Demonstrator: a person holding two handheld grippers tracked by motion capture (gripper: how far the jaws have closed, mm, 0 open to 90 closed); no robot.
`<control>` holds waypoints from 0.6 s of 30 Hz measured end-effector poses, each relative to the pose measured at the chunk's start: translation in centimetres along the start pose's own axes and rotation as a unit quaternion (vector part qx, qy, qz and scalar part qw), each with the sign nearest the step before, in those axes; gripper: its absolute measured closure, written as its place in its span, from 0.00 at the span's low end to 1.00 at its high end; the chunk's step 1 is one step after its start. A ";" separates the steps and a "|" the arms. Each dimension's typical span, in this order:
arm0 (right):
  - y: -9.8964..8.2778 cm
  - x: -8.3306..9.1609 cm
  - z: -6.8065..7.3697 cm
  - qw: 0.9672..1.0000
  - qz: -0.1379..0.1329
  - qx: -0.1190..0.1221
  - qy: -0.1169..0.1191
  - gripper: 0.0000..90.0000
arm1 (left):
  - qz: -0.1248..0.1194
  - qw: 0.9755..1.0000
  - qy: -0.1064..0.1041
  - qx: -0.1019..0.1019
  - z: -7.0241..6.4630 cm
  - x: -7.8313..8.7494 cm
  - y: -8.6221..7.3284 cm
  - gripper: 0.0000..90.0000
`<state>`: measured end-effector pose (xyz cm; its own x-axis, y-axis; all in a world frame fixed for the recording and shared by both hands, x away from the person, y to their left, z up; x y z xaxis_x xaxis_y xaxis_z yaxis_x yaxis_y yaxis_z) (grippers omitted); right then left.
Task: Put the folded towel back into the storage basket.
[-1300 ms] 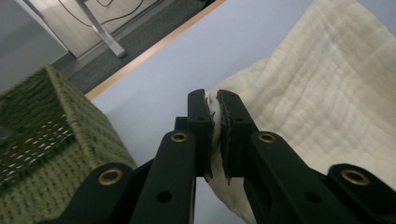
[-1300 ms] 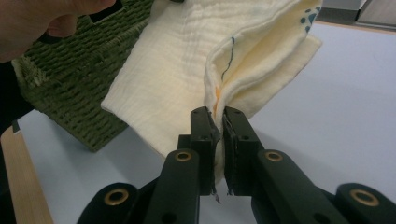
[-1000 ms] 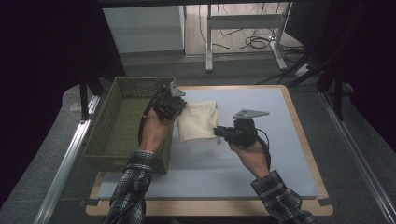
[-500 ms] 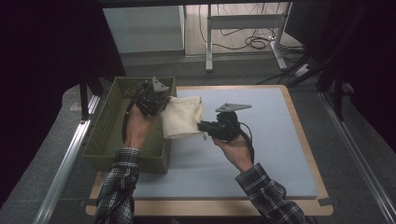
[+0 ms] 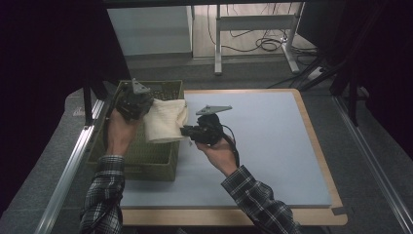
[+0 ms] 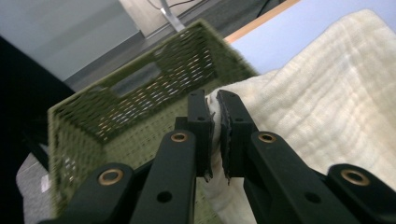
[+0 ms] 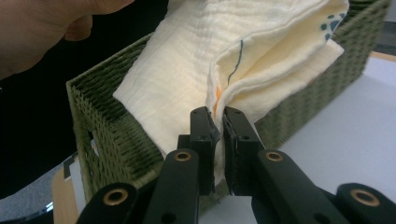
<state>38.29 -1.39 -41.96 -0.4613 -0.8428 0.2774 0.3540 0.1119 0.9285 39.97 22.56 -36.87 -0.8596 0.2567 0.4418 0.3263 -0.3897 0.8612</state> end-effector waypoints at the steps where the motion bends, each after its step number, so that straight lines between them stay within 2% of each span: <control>1: 0.1 -0.4 0.2 1.000 0.000 0.001 0.002 0.92 | 0.001 1.000 0.003 0.001 0.3 0.1 -0.2 0.94; 9: -0.1 -3.7 1.8 1.000 0.011 0.015 0.001 0.92 | 0.016 1.000 0.017 0.008 2.4 0.1 -1.8 0.94; 18: -0.8 -6.9 2.7 0.999 0.038 0.030 -0.010 0.92 | 0.040 0.999 0.014 0.012 3.7 -1.6 -3.8 0.94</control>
Point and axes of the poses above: each handheld gripper's, and its own axes: x roughly backward along the jaws, y roughly out of its top, z roughly to its left, the point moved 1 cm from there along -x, roughly forward along the jaws, and after that the axes turned 12 degrees about -z, right-handed, at the moved point
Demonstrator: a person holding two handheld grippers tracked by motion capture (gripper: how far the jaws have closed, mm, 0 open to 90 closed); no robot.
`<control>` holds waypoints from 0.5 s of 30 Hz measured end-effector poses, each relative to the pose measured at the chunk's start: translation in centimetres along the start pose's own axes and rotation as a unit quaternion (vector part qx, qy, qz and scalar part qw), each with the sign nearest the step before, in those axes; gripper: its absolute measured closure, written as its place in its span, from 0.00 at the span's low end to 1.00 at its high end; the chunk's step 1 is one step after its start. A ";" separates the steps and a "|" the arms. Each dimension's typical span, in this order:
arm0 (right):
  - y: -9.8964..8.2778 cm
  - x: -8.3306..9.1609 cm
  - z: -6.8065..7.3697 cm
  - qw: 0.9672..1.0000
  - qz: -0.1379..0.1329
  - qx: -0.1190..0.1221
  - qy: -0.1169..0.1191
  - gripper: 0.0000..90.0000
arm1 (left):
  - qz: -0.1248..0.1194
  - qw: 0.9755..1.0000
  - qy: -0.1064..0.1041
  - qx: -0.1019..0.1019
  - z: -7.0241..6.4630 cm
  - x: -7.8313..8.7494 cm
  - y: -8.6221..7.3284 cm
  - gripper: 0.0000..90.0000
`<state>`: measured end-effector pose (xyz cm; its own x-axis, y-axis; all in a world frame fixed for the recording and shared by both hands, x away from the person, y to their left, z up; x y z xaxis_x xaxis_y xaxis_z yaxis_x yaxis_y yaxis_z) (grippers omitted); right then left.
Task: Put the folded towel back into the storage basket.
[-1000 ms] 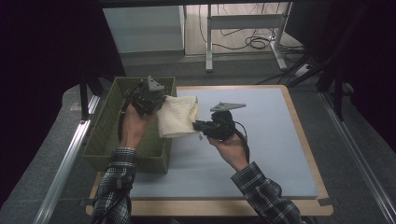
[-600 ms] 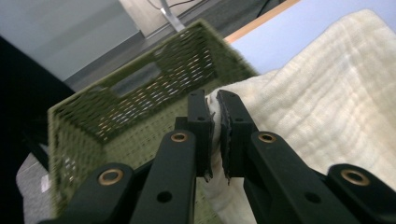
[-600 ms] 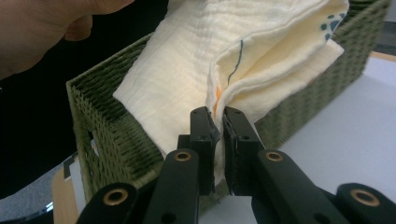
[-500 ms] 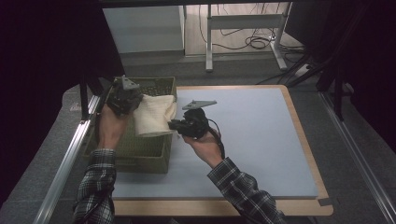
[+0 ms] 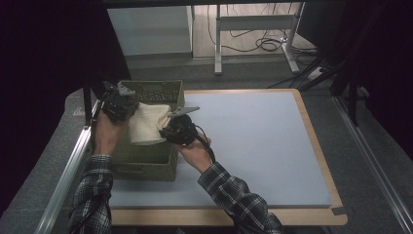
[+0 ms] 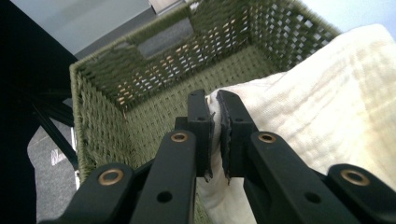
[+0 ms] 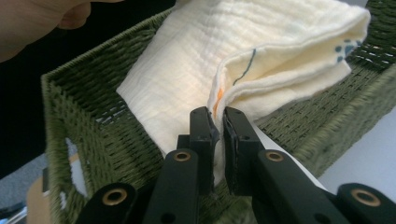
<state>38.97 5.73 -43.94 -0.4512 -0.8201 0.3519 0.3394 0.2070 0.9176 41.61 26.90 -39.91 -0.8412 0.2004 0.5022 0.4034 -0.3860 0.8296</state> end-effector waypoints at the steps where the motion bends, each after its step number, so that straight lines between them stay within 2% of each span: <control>1: 0.0 -0.3 0.1 1.000 0.004 0.002 -0.002 0.92 | 0.003 1.000 -0.001 0.000 0.1 -0.3 -0.2 0.94; 7: 0.2 -1.9 0.6 0.999 0.028 0.015 -0.014 0.92 | 0.019 1.000 -0.002 -0.003 0.7 -1.6 -1.4 0.94; 15: 0.3 -4.2 1.5 0.998 0.056 0.031 -0.021 0.92 | 0.034 0.999 0.004 0.002 2.2 -2.1 -2.9 0.94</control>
Point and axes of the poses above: each handheld gripper's, and its own axes: x roughly backward along the jaws, y roughly out of its top, z roughly to its left, the point moved 1 cm from there along -x, roughly forward along the jaws, and after that the axes turned 12 degrees about -z, right-handed, at the moved point
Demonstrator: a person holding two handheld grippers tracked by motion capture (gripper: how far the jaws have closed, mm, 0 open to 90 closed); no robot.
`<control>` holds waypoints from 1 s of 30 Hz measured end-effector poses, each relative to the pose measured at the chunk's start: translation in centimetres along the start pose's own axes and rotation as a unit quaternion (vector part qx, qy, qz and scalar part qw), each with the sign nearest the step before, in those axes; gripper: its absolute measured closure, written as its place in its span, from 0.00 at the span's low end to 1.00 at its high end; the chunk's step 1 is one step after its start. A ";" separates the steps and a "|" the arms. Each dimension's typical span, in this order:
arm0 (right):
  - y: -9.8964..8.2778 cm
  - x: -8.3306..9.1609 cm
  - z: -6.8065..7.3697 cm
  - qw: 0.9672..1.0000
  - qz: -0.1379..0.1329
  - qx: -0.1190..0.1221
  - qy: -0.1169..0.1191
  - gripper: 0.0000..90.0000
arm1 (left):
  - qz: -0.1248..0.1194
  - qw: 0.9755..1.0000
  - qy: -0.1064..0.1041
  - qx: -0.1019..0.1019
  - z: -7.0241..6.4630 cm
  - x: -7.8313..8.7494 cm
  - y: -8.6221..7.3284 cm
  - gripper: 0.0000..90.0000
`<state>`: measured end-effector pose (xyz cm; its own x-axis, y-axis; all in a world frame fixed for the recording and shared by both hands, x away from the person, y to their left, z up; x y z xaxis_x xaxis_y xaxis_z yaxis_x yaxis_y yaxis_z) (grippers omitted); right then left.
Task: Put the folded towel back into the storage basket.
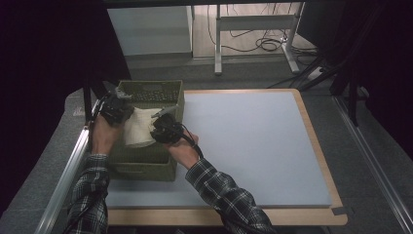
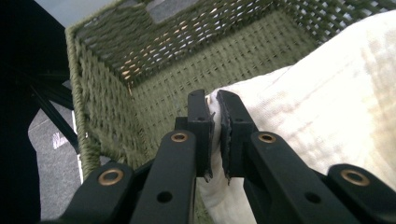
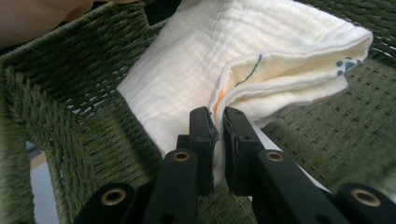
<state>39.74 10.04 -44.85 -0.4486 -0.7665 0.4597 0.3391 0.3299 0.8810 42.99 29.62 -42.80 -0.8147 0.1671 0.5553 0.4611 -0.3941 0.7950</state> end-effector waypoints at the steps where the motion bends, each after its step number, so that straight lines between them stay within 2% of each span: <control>1: 0.0 -0.3 0.1 1.000 0.002 0.003 -0.001 0.92 | 0.001 1.000 0.000 0.001 0.1 -0.1 -0.1 0.94; 3: 0.2 -0.6 0.3 1.000 0.009 0.013 -0.007 0.92 | 0.009 1.000 0.003 -0.005 0.4 -0.4 -0.3 0.94; 7: 0.7 -1.3 0.5 0.999 0.027 0.019 -0.013 0.91 | 0.023 1.000 0.001 -0.010 0.6 -1.3 -0.5 0.94; 13: 0.9 -2.4 1.2 0.996 0.055 0.053 -0.037 0.91 | 0.051 0.998 -0.005 -0.024 0.6 -3.0 -0.4 0.94; 17: 1.0 -2.8 1.1 0.994 0.072 0.062 -0.047 0.90 | 0.070 0.997 -0.010 -0.031 0.6 -4.0 -0.7 0.94; 21: 1.1 -3.4 0.9 0.992 0.096 0.063 -0.045 0.89 | 0.085 0.996 -0.013 -0.036 0.5 -4.5 -1.0 0.93; 23: 1.1 -3.6 1.1 0.990 0.112 0.070 -0.043 0.85 | 0.087 0.996 -0.015 -0.034 0.6 -4.6 -0.9 0.93; 25: 1.1 -3.8 1.1 0.989 0.120 0.072 -0.040 0.77 | 0.094 0.995 -0.020 -0.032 0.7 -4.8 -1.0 0.93; 28: 1.2 -3.6 1.1 0.990 0.115 0.067 -0.039 0.72 | 0.113 0.993 -0.025 -0.026 0.7 -5.6 -1.3 0.89; 30: 1.2 -3.5 1.0 0.991 0.108 0.065 -0.040 0.71 | 0.113 0.993 -0.022 -0.025 0.7 -5.7 -1.3 0.82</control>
Point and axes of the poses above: each handheld gripper's, and its own axes: x roughly backward along the jaws, y roughly out of its top, z roughly to its left, the point moved 1 cm from there along -x, roughly forward along the jaws, and after that the axes turned 12 degrees about -z, right-handed, at the moved point
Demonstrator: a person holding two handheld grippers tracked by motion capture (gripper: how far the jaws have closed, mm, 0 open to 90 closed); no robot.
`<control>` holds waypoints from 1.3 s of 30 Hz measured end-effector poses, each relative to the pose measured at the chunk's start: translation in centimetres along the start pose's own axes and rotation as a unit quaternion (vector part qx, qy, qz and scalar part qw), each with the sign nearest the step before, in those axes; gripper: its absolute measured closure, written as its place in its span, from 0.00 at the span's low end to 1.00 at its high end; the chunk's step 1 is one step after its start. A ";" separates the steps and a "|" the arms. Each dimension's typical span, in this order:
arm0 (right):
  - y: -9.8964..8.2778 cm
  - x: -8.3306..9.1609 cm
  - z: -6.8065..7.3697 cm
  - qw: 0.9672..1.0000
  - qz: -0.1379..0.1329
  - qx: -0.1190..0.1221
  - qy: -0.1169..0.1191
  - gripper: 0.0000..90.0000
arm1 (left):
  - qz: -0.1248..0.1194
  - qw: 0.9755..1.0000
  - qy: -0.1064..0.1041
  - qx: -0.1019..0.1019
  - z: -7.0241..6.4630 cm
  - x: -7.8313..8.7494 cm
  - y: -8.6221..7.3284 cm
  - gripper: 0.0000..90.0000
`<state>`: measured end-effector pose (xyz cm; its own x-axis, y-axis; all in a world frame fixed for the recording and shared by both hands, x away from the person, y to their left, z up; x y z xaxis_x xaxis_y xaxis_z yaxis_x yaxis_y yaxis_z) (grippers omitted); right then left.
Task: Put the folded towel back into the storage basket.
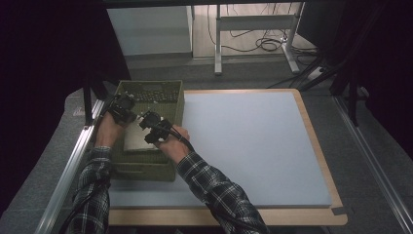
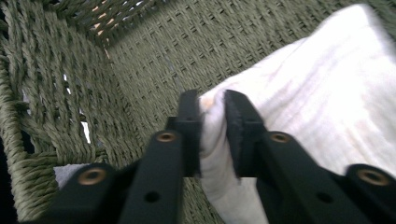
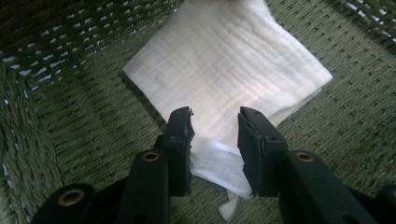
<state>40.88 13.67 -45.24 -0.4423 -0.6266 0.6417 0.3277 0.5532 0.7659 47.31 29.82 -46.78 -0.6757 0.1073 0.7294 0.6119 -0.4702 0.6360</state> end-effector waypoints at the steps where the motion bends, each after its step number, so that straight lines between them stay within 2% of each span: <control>1: 0.0 0.1 -0.1 1.000 -0.004 -0.002 0.000 0.70 | 0.000 1.000 0.000 0.008 0.0 0.0 0.0 0.78; 2: 0.0 0.2 -0.1 1.000 -0.008 -0.002 0.001 0.69 | 0.000 1.000 0.000 0.013 0.1 0.0 0.0 0.73; 3: 0.1 0.3 -0.1 1.000 -0.013 -0.002 0.003 0.68 | 0.001 1.000 0.005 0.008 0.2 0.0 0.1 0.68; 8: 0.2 1.1 -0.6 0.999 -0.039 0.002 0.005 0.63 | -0.007 0.999 0.029 0.020 0.5 0.5 0.2 0.54; 13: 0.1 2.0 -1.5 0.998 -0.058 -0.008 0.003 0.60 | -0.024 0.998 0.037 0.035 0.6 1.2 0.3 0.46; 23: -0.6 3.6 -2.8 0.995 -0.096 -0.018 0.004 0.50 | -0.061 0.995 0.020 0.074 -0.1 2.4 0.4 0.31; 27: -0.8 4.3 -3.5 0.994 -0.109 -0.020 0.002 0.44 | -0.075 0.993 0.009 0.094 -0.3 2.6 0.2 0.26; 39: -2.2 6.0 -4.7 0.991 -0.131 -0.022 0.005 0.34 | -0.110 0.987 -0.024 0.112 -1.9 3.6 0.3 0.14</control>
<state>41.48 6.13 -42.87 -0.5083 -0.7513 0.4209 0.2391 0.3464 0.9071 44.23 28.39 -44.44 -0.7852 0.2288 0.5754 0.5320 -0.2263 0.8159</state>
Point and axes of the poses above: each handheld gripper's, and its own axes: x roughly backward along the jaws, y roughly out of its top, z roughly to its left, the point moved 1 cm from there along -x, roughly forward along the jaws, and after that the axes turned 12 degrees about -z, right-handed, at the moved point
